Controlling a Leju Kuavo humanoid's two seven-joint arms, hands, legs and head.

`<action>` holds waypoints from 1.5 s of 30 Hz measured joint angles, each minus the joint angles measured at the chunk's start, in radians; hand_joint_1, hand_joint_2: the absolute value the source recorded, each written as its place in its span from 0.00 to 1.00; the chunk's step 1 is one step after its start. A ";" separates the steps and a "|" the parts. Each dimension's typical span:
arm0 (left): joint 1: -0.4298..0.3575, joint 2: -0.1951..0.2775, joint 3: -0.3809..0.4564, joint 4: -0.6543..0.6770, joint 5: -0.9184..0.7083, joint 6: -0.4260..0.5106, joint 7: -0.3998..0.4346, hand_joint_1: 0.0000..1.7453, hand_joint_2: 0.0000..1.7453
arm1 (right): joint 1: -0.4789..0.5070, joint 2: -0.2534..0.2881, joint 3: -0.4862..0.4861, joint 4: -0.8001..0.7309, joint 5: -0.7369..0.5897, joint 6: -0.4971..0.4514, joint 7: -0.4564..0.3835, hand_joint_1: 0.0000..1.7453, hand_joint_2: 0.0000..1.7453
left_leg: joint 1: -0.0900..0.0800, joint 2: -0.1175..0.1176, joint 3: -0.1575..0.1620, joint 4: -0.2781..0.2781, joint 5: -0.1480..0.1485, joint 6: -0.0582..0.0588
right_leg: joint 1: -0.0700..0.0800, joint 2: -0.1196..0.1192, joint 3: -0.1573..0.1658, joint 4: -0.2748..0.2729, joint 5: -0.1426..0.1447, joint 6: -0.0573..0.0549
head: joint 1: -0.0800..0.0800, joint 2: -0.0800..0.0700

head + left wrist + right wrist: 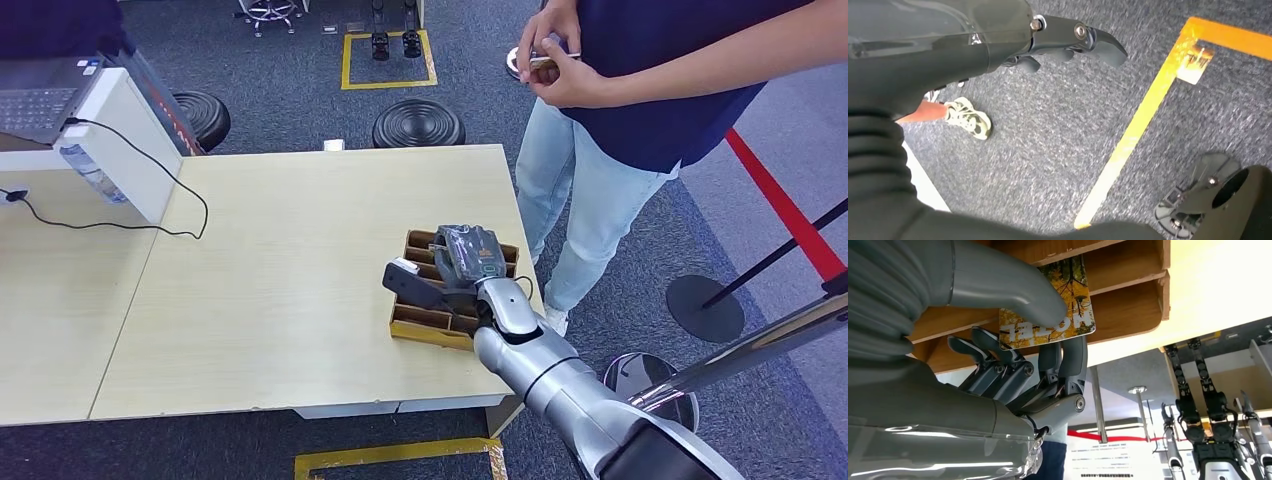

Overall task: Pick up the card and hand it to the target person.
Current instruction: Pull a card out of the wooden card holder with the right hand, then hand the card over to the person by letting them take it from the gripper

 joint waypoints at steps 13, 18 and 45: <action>0.007 0.000 0.003 0.000 0.022 0.001 -0.018 0.00 1.00 | -0.031 0.004 -0.044 -0.062 -0.193 0.014 -0.087 1.00 1.00 | 0.000 0.000 0.000 0.000 0.000 0.000 | 0.000 0.000 0.000 0.000 0.000 0.000 | 0.000 0.000; 0.014 0.001 0.006 0.000 0.024 0.013 -0.027 0.00 1.00 | -0.035 0.008 -0.069 -0.171 -0.347 0.025 -0.135 1.00 1.00 | 0.000 0.000 0.000 0.000 0.000 0.000 | 0.000 0.000 0.000 0.000 0.000 0.000 | 0.000 0.000; 0.022 0.009 0.006 0.000 0.017 0.013 -0.025 0.00 1.00 | -0.035 -0.024 -0.132 -0.436 -0.384 -0.062 -0.160 1.00 1.00 | 0.000 0.000 0.000 0.000 0.000 0.000 | 0.000 0.000 0.000 0.000 0.000 0.000 | 0.000 0.000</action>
